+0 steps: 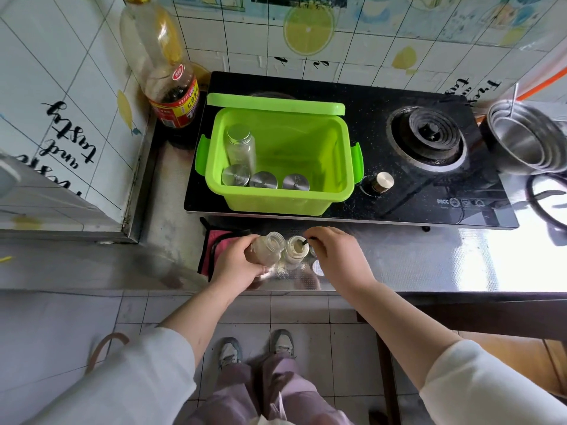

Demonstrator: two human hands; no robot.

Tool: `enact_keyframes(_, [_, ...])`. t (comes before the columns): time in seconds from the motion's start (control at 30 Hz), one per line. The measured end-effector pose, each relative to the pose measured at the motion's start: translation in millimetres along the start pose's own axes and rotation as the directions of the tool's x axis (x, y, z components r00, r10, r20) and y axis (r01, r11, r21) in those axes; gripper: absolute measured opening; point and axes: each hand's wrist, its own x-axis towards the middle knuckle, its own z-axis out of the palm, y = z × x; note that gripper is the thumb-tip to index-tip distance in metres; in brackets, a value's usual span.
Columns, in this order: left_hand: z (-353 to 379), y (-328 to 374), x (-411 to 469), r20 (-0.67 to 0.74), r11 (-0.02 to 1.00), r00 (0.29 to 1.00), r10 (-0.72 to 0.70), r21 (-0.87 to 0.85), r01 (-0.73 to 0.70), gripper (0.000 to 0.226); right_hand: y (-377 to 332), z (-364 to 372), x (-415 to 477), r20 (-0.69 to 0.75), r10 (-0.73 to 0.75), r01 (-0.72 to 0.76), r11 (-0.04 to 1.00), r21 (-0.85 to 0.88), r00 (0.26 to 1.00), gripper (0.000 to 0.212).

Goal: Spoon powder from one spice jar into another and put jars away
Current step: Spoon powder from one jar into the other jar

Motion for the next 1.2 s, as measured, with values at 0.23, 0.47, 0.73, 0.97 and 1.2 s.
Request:
enact_keyframes(0.23, [-1.7, 2.7, -2.3, -0.006, 1.000, 1.000, 0.010, 0.002, -0.010, 0.063, 5.2, 4.7, -7.8, 0.076, -0.260, 0.271, 0.923, -0.272, 0.963, 0.054])
enact_keyframes(0.47, [-3.9, 2.3, -1.3, 0.004, 1.000, 1.000, -0.003, -0.012, 0.003, 0.067, 7.0, -8.6, -14.4, -0.031, -0.315, 0.296, 0.918, -0.262, 0.949, 0.043])
enact_keyframes(0.73, [-4.7, 5.0, -1.5, 0.015, 1.000, 1.000, -0.012, -0.002, 0.012, 0.069, 2.6, -21.0, -15.7, -0.219, -0.067, 0.045, 0.993, -0.106, 0.973, 0.016])
enact_keyframes(0.97, [-9.4, 7.8, -3.0, 0.038, 1.000, 0.999, -0.005, 0.008, 0.005, 0.070, -5.5, -28.6, -18.5, -0.383, 0.179, -0.060, 0.952, 0.301, 0.906, 0.020])
enact_keyframes(1.2, [-14.8, 12.4, -6.1, 0.036, 0.995, 0.998, 0.045, 0.087, -0.048, 0.066, -20.8, -23.4, -13.4, -0.356, -0.003, 0.089, 0.970, 0.226, 0.935, 0.016])
